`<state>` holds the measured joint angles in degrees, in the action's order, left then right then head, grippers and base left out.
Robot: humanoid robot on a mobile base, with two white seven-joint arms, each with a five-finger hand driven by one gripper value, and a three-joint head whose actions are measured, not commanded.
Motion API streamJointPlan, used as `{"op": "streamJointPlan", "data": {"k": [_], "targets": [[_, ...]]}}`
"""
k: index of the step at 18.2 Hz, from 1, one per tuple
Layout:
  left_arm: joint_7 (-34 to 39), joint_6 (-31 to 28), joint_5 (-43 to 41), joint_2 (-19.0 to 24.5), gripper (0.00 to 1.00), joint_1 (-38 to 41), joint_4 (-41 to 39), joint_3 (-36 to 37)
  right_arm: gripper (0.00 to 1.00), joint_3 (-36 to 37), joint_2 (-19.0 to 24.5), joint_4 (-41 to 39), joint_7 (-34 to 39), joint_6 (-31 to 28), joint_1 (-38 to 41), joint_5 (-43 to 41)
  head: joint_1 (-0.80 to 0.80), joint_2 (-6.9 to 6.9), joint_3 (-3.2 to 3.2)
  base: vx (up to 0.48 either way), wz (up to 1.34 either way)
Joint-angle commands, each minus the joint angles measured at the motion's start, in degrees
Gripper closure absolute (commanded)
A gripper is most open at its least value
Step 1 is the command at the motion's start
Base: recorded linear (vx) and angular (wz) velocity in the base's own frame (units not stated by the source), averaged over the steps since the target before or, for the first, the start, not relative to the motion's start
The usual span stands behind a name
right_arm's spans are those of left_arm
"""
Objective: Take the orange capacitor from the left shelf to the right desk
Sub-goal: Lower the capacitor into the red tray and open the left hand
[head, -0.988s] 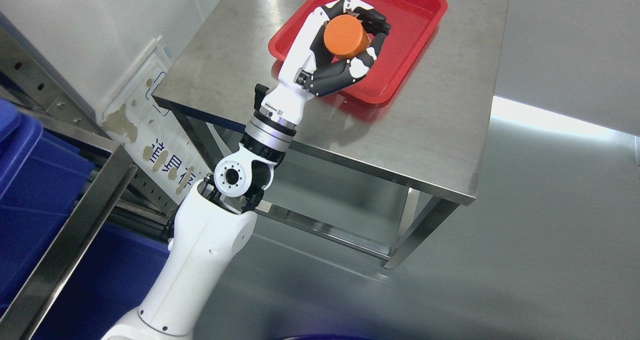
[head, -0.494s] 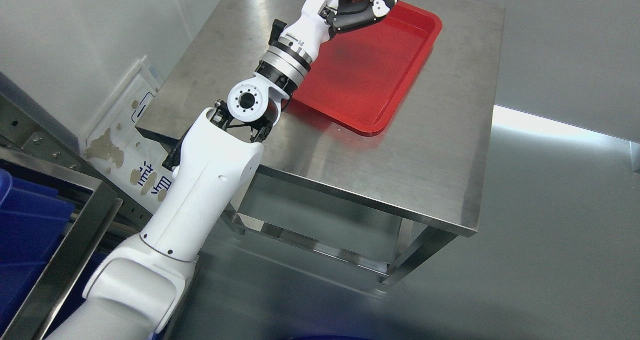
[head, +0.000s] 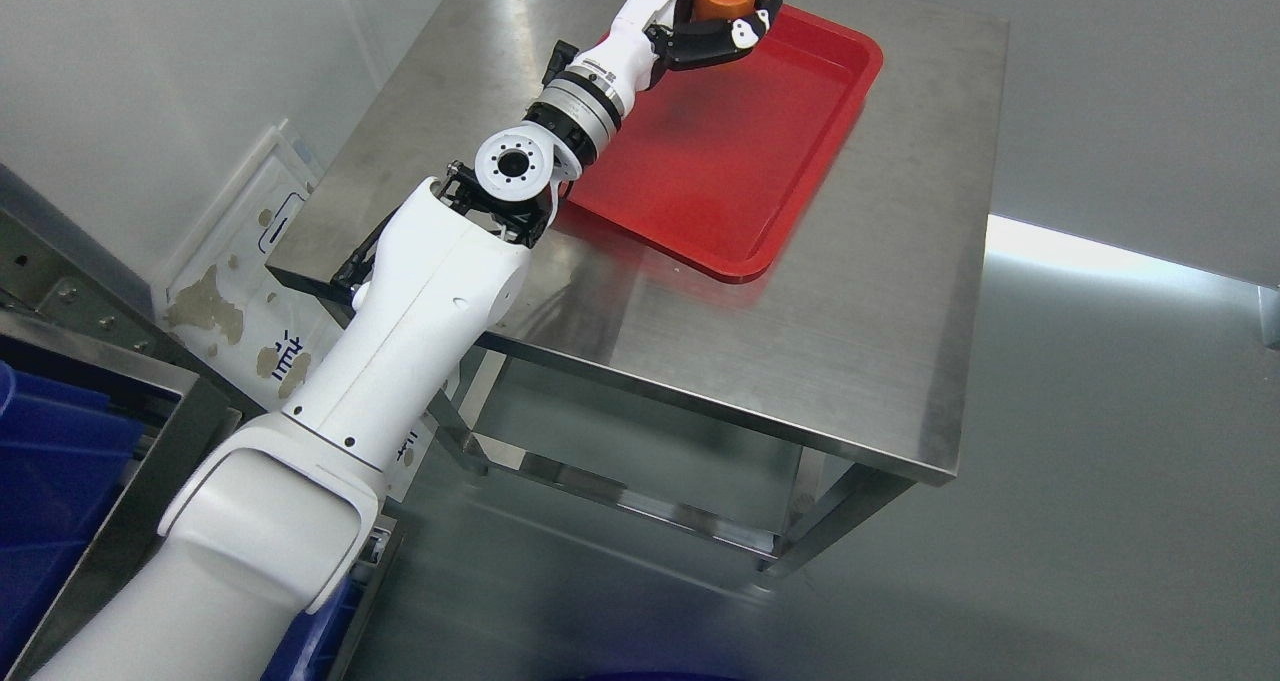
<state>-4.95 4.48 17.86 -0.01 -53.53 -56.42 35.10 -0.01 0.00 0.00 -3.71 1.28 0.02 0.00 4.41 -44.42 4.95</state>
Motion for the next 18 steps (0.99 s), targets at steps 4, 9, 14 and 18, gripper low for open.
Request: {"op": "streamJointPlan", "data": {"k": [4, 9, 14, 18], "targets": [[0.11, -0.26, -0.54, 1.01, 0.88, -1.13, 15.29, 5.5, 0.0, 0.62, -1.0, -1.0, 0.02, 0.04, 1.3, 0.35, 0.0, 0.0, 0.0, -0.009, 0.0], [0.11, -0.26, -0.28, 1.01, 0.75, -1.13, 15.73, 5.6, 0.0, 0.62, -1.0, -1.0, 0.02, 0.04, 1.3, 0.35, 0.0, 0.0, 0.0, 0.0, 0.0], [-0.68, -0.26, -0.1, 1.01, 0.36, -1.74, 14.85, 5.51, 0.0, 0.62, -1.0, -1.0, 0.02, 0.04, 1.3, 0.35, 0.0, 0.0, 0.0, 0.0, 0.0], [-0.68, -0.17, -0.1, 1.01, 0.03, -5.25, 14.41, 2.97, 0.0, 0.62, -1.0, -1.0, 0.02, 0.04, 1.3, 0.35, 0.0, 0.0, 0.0, 0.0, 0.0]]}}
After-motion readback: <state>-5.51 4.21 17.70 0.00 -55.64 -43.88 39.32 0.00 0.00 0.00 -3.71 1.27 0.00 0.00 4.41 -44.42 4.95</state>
